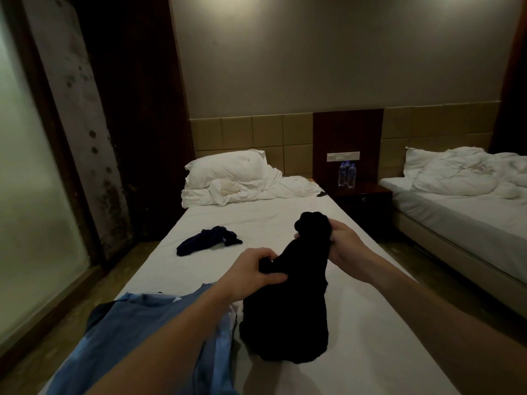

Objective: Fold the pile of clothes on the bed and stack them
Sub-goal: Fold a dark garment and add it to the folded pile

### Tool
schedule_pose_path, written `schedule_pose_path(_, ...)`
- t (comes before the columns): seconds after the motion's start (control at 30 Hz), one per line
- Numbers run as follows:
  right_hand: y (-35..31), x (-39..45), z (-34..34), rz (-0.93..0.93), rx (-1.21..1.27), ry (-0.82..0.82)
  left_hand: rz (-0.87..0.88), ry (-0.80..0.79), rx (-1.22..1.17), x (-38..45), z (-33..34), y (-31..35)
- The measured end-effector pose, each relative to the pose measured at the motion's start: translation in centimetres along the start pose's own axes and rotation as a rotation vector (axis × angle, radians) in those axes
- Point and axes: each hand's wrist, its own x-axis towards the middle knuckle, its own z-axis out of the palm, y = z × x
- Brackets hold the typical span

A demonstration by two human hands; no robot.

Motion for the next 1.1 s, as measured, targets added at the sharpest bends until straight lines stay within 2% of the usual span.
schedule_pose_path(0.07,0.0,0.0,-0.2,0.052,0.153,-0.026,-0.029,0.050,0.000,0.3,-0.5,-0.7)
schedule_pose_path(0.13,0.4,-0.1,-0.3,0.099,0.150,-0.072,-0.027,0.062,0.023,0.4,-0.6,-1.0)
schedule_pose_path(0.2,0.7,0.1,-0.3,0.139,-0.046,-0.099,-0.024,0.024,0.011,0.5,-1.0,-0.7)
schedule_pose_path(0.27,1.0,0.6,-0.8,0.157,-0.310,-0.140,-0.064,-0.059,-0.106,0.4,-1.8,-0.2)
schedule_pose_path(0.33,1.1,1.0,-1.5,0.082,-0.640,-0.191,-0.076,-0.133,-0.185,0.6,-2.9,-0.3)
schedule_pose_path(0.4,1.4,1.5,-2.5,-0.047,-0.974,-0.248,-0.049,-0.186,-0.053,0.8,-3.8,-0.6)
schedule_pose_path(0.43,1.4,1.6,-2.8,-0.093,-1.058,-0.258,-0.038,-0.227,0.079,0.9,-4.0,-0.9)
schedule_pose_path(0.57,1.2,2.2,-3.8,-0.087,-1.123,-0.331,-0.056,-0.378,0.556,0.7,-4.0,-2.3)
schedule_pose_path(0.63,1.4,2.6,-3.9,-0.223,-1.320,-0.285,-0.132,-0.438,0.516,0.4,-3.8,-2.6)
schedule_pose_path(0.7,1.5,2.5,-3.5,-0.463,-1.500,-0.177,-0.231,-0.449,0.288,0.4,-3.4,-2.5)
schedule_pose_path(0.77,1.6,2.3,-3.1,-0.613,-1.516,-0.015,-0.241,-0.409,0.105,0.6,-3.1,-2.2)
schedule_pose_path(0.87,1.8,2.7,-2.6,-0.668,-1.387,0.147,-0.153,-0.383,0.073,0.6,-2.6,-2.2)
schedule_pose_path(0.93,1.8,3.2,-2.2,-0.663,-1.270,0.177,-0.183,-0.349,-0.075,0.9,-1.7,-2.4)
schedule_pose_path(1.0,1.6,3.3,-1.6,-0.629,-1.152,0.167,-0.205,-0.183,-0.303,1.1,-1.0,-2.5)
schedule_pose_path(1.07,1.4,3.2,-0.9,-0.556,-1.061,0.132,-0.180,-0.001,-0.384,1.8,-0.6,-2.1)
schedule_pose_path(1.1,1.3,3.2,-0.6,-0.530,-1.049,0.121,-0.176,0.025,-0.387,2.2,-0.3,-1.8)
